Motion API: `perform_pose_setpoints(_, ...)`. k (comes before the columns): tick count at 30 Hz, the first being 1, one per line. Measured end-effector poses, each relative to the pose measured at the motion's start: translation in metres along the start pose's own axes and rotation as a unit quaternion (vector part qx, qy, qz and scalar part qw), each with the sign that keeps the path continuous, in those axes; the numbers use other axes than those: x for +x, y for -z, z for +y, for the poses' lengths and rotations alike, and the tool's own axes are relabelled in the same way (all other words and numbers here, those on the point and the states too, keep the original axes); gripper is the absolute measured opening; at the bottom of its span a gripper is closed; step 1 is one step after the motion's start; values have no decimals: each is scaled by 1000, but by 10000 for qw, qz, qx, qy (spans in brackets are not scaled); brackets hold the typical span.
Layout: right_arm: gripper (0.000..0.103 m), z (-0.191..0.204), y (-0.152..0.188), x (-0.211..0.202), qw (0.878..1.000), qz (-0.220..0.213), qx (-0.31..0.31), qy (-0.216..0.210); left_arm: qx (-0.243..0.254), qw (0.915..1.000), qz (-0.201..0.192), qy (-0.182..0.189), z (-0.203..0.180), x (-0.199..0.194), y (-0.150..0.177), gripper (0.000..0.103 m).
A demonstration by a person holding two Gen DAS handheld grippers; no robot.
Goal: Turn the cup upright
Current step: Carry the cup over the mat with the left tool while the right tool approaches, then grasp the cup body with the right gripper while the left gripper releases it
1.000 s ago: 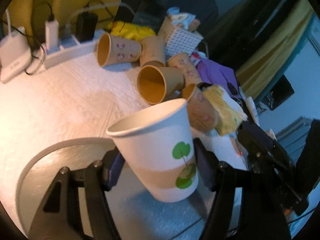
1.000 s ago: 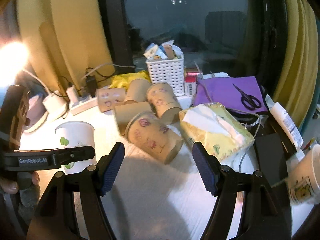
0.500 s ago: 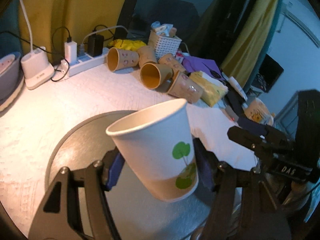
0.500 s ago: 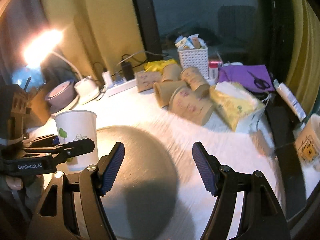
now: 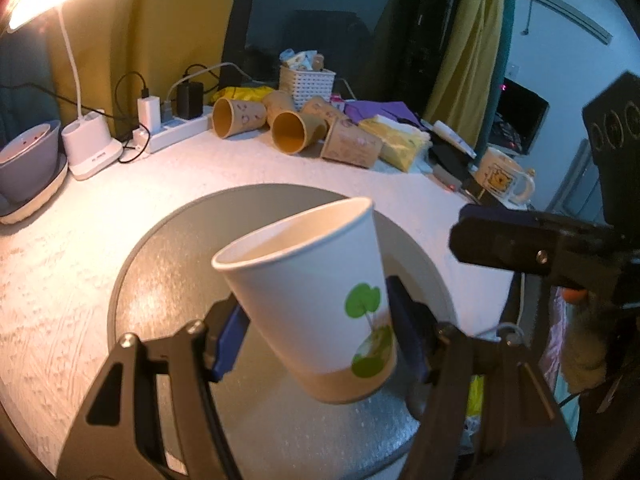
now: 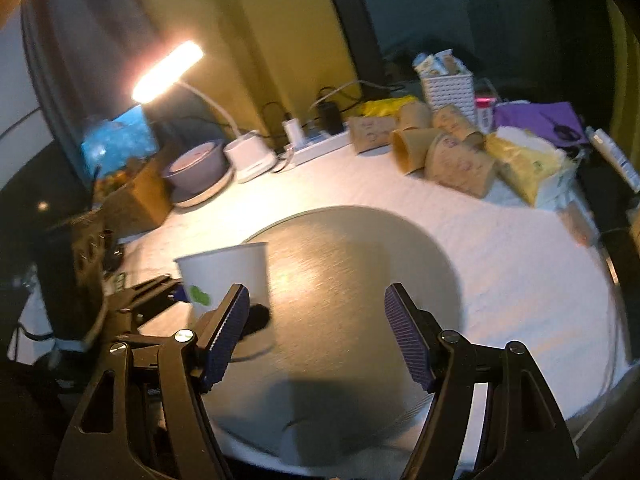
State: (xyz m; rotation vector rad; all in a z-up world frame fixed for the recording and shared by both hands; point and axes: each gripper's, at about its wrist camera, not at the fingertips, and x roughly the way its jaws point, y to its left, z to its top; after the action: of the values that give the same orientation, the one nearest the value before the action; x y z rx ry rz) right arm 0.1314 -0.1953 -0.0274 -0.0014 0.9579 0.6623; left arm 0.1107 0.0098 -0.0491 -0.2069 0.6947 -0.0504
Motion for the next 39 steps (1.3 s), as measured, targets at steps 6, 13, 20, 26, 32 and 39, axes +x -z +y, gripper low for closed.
perform_pose_setpoints(6,73,23,8,-1,9989,137,-115,-425,354,9991,-245,0,-11,-20,15,66)
perform_pose_setpoints(13,73,47,13,8,9949,415,-317,-861,662,9970,-372,120,-23,-33,26,66)
perform_pose_setpoints(20,73,51,17,17,9928,588,-362,-981,877,9949,-452,221,-32,-35,27,66)
perform_pose_setpoints(26,73,45,17,25,9911,676,-293,-1107,968,9938,-487,250,-33,-32,25,66)
perform_pose_setpoints(32,71,40,13,30,9894,689,-225,-1261,913,9940,-562,220,-28,-31,24,70)
perform_pose_setpoints(39,70,35,4,38,9903,671,-168,-1207,883,9952,-408,88,-20,-17,23,81)
